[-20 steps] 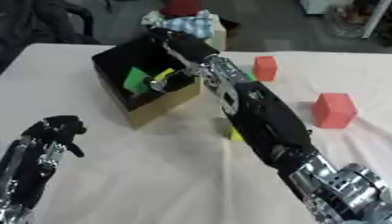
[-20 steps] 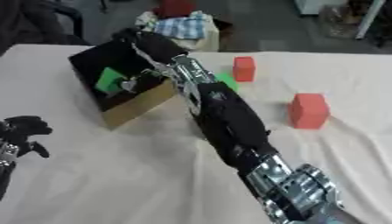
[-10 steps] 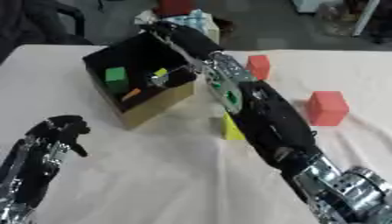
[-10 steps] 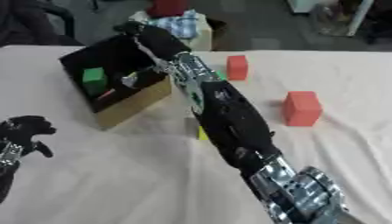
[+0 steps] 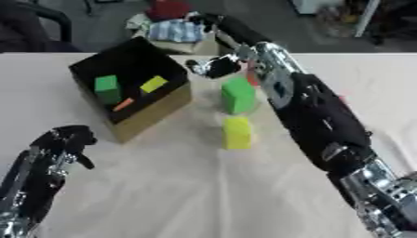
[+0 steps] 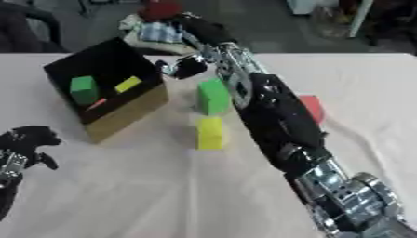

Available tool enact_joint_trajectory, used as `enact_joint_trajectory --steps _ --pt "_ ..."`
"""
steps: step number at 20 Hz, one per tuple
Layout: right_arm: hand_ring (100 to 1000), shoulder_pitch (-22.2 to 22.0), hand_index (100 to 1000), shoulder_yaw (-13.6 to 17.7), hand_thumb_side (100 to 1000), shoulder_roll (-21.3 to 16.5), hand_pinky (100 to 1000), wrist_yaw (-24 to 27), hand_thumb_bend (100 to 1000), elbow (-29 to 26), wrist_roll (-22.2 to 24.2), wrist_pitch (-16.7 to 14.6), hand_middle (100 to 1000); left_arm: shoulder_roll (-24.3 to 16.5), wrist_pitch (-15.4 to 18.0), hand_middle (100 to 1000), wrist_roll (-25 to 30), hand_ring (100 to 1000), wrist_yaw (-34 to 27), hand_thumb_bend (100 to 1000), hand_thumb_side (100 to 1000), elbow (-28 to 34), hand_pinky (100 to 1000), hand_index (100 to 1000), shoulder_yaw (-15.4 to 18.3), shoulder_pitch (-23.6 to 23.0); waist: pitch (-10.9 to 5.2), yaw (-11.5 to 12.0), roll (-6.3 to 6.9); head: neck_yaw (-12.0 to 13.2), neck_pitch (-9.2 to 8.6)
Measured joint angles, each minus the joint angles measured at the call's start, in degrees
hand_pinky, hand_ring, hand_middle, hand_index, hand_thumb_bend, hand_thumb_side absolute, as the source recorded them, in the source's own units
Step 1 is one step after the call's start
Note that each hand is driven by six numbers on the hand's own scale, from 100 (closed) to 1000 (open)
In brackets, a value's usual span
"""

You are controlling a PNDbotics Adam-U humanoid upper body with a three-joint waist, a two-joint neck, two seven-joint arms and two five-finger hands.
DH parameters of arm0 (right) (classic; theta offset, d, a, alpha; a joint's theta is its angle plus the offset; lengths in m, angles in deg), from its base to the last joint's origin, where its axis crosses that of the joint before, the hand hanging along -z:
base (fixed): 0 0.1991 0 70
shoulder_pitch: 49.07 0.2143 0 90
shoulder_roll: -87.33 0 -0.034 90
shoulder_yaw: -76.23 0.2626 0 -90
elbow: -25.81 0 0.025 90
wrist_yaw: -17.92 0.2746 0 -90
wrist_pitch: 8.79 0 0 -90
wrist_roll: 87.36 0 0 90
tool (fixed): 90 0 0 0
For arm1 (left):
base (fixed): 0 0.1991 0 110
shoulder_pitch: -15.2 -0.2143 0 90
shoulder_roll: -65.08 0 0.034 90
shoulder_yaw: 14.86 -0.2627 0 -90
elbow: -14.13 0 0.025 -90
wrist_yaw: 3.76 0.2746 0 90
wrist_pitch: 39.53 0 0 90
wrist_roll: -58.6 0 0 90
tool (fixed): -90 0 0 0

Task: Pick up objects on the table and place them in the box.

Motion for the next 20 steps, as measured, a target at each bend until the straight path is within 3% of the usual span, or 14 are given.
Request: enact_joint_trajectory --steps 1,2,3,7,8,9,11,20 --pt "881 -0.2 980 0.4 401 -0.3 826 -0.4 337 0.7 0.1 0.7 909 0.0 0.0 617 0.0 685 0.0 460 602 0.0 430 708 0.0 0.0 0.0 -0.1 0.0 0.1 -0.01" --pt "881 -0.4 978 0.9 265 -0.6 825 -1.0 263 1.5 0.0 1.4 909 0.0 0.0 617 0.0 685 0.1 460 602 0.0 430 708 0.0 -0.1 0.0 -0.2 0.0 0.1 -0.01" --pt "885 -0.6 977 1.4 399 -0.8 827 -1.6 346 2.3 -0.4 2.3 908 0.0 0.0 617 0.0 685 0.2 459 602 0.0 430 708 0.0 -0.1 0.0 -0.3 0.0 0.1 -0.01" --pt "904 -1.0 979 3.0 414 -1.1 841 -4.7 358 6.1 -2.9 5.6 913 0.0 0.0 617 0.0 685 0.2 459 603 0.0 430 708 0.1 -0.3 0.0 -0.5 0.0 0.3 -0.01" --pt "909 -1.1 980 3.3 363 -1.1 844 -5.5 383 7.1 -3.2 6.3 912 0.0 0.0 617 0.0 685 0.2 459 603 0.0 430 708 0.1 -0.3 0.0 -0.5 0.0 0.3 -0.01" --pt "914 -1.2 981 3.6 427 -1.1 846 -6.1 363 8.0 -3.4 6.8 917 0.0 0.0 617 0.0 686 0.2 459 603 0.0 430 708 0.1 -0.3 0.0 -0.6 0.0 0.3 -0.01" --pt "910 -1.3 982 4.0 443 -1.1 841 -6.9 365 9.5 -3.2 7.6 916 0.0 0.0 617 0.0 686 0.2 459 603 0.0 430 708 0.1 -0.3 0.0 -0.6 0.0 0.3 -0.01" --pt "899 -1.3 986 4.3 515 -1.1 829 -4.7 356 10.3 -0.4 7.0 906 0.0 -0.1 617 -0.1 686 0.2 457 604 0.0 430 708 0.1 -0.3 0.0 -0.9 0.0 0.3 -0.01"
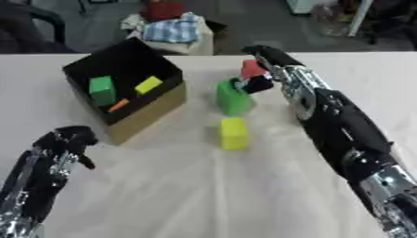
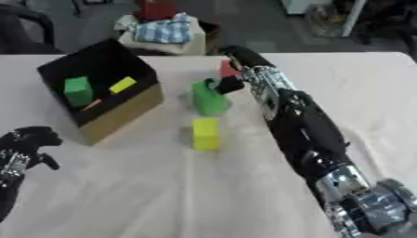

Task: Pick up objects on the table and place them in the box.

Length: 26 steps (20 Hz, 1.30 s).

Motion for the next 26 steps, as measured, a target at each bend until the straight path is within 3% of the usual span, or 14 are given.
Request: enact_joint_trajectory --steps 7,13,20,26 --pt "893 0.0 990 -1.2 530 0.0 824 6.1 346 -4.0 0.8 -0.9 900 0.0 -0.1 617 -0.1 686 0.0 456 604 0.0 430 708 0.0 0.0 0.0 -0.4 0.0 0.0 0.0" --pt "905 -0.2 993 -3.6 526 -0.1 832 7.3 373 -6.3 5.7 -2.8 915 0.0 -0.1 617 -0.2 687 0.0 455 604 0.0 431 708 0.2 0.0 0.0 -0.7 0.0 0.0 0.0" --pt "941 -1.3 993 -4.5 503 0.2 862 3.4 405 -5.5 10.2 -4.1 939 0.0 -0.2 619 -0.2 687 0.0 454 604 0.0 431 709 0.3 0.0 0.0 -0.9 0.0 0.0 0.0" --pt "951 -1.6 993 -3.9 502 1.1 870 -2.2 409 -4.2 8.2 -3.5 942 0.0 -0.2 619 -0.2 687 0.0 454 604 0.0 431 709 0.3 0.0 0.0 -0.8 0.0 0.0 0.0"
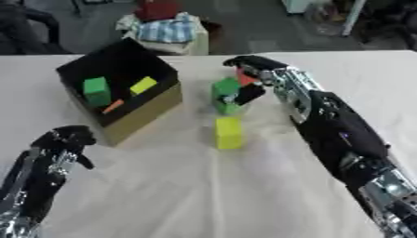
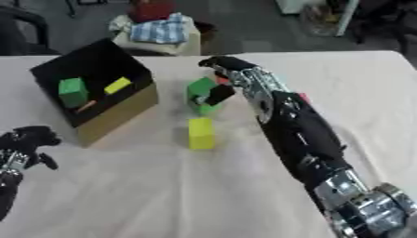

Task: Pick up objects on the table and place them in the box.

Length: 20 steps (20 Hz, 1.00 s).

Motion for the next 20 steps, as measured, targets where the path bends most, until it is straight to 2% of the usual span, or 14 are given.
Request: enact_joint_trajectory --steps 5,11,12,13,14,20 --pt "847 -0.2 954 0.3 466 1.0 782 -2.2 375 1.3 -1.3 0.6 871 0.0 0.0 620 0.0 688 0.0 452 606 0.0 431 709 0.0 0.0 0.0 0.1 0.0 -0.3 -0.01" --pt "762 -0.5 896 0.5 368 2.0 705 -3.3 265 2.6 -1.4 0.5 785 0.0 0.0 620 0.0 688 0.0 450 606 0.0 431 709 0.0 0.0 0.0 0.2 0.0 -0.3 -0.01" --pt "689 -0.5 860 0.6 324 2.1 685 -3.4 229 2.6 -1.5 0.4 725 0.0 0.0 620 0.0 688 0.0 449 606 0.0 431 709 0.0 0.0 0.0 0.2 0.0 -0.3 -0.01" --pt "682 -0.5 856 0.7 320 2.2 682 -3.4 224 2.6 -1.9 0.4 719 0.0 0.0 620 0.0 689 0.0 449 606 0.0 431 709 0.0 0.0 0.0 0.3 0.0 -0.3 -0.01" --pt "633 -0.5 826 0.7 281 2.3 654 -3.4 178 2.6 -2.3 0.3 670 0.0 0.0 620 0.0 689 0.0 448 607 0.0 431 709 0.0 0.0 0.0 0.3 0.0 -0.3 -0.01" --pt "602 -0.3 800 0.5 260 2.3 640 -2.1 100 0.7 -5.9 -0.4 631 0.0 0.0 621 0.0 689 0.0 447 607 0.0 431 709 0.0 0.0 0.0 0.3 0.0 -0.3 -0.01"
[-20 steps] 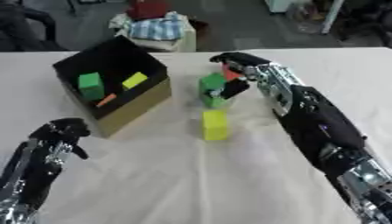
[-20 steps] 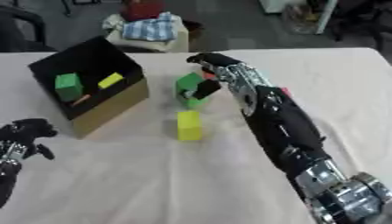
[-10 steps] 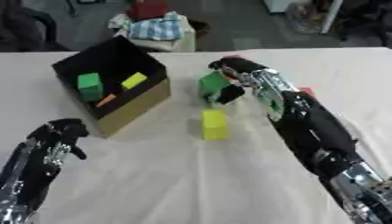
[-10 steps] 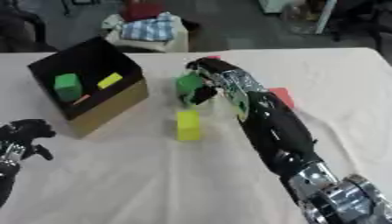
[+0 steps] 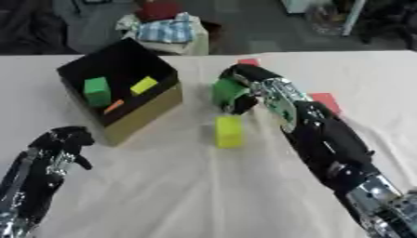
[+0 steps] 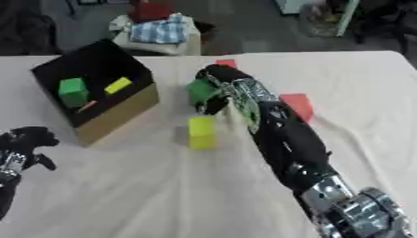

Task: Pick up objects on the table and place them in the box.

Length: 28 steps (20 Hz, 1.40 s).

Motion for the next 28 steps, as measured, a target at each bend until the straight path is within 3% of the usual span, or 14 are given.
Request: enact_joint_trajectory --steps 8,16,19,22,23,24,25,28 --pt "621 4.0 803 -1.8 246 -0.6 663 5.0 100 -6.9 -1.9 -0.9 636 0.0 0.0 622 0.1 690 0.0 443 608 0.0 431 709 0.0 0.0 0.0 1.3 0.0 -0.5 0.0" --pt "639 6.1 817 -2.5 259 2.3 685 5.7 100 -7.5 -3.9 -2.2 655 0.0 0.1 622 0.9 691 0.0 442 609 -0.3 431 709 -0.7 0.0 0.0 4.4 -0.34 -1.9 0.0" --pt "647 6.4 828 -2.9 274 3.8 692 5.9 100 -7.3 -3.9 -3.3 669 0.0 0.0 621 1.0 691 0.0 441 609 -0.3 431 709 -0.8 0.0 0.0 5.5 -0.34 -2.5 0.0" --pt "693 6.4 879 -3.4 365 5.4 716 6.2 100 -7.0 -3.4 -4.7 724 0.0 0.1 621 1.3 691 0.0 440 610 -0.3 431 709 -1.1 0.0 0.0 6.4 -0.34 -3.1 0.0" --pt "737 6.4 907 -3.6 397 5.9 738 6.4 166 -6.9 -3.1 -5.3 761 0.0 0.1 621 1.3 691 0.0 440 610 -0.3 431 709 -1.1 0.0 0.0 6.6 -0.34 -3.2 0.0" --pt "831 6.4 956 -3.8 437 6.4 815 6.7 282 -6.7 -2.6 -6.1 840 0.0 0.1 621 1.4 691 0.0 440 610 -0.3 431 709 -1.1 0.1 0.0 6.8 -0.34 -3.3 0.0" --pt "898 6.4 987 -4.1 470 6.9 873 6.9 340 -6.6 -1.9 -6.8 905 0.0 0.1 621 1.4 692 0.0 440 610 -0.3 431 709 -1.1 0.1 0.0 6.9 -0.34 -3.4 0.0" --pt "959 6.3 1000 -5.0 491 7.9 915 7.1 416 -6.6 0.0 -9.2 967 0.0 0.0 621 1.5 692 0.0 440 610 -0.3 431 709 -1.1 0.1 0.0 7.0 -0.34 -3.5 0.0"
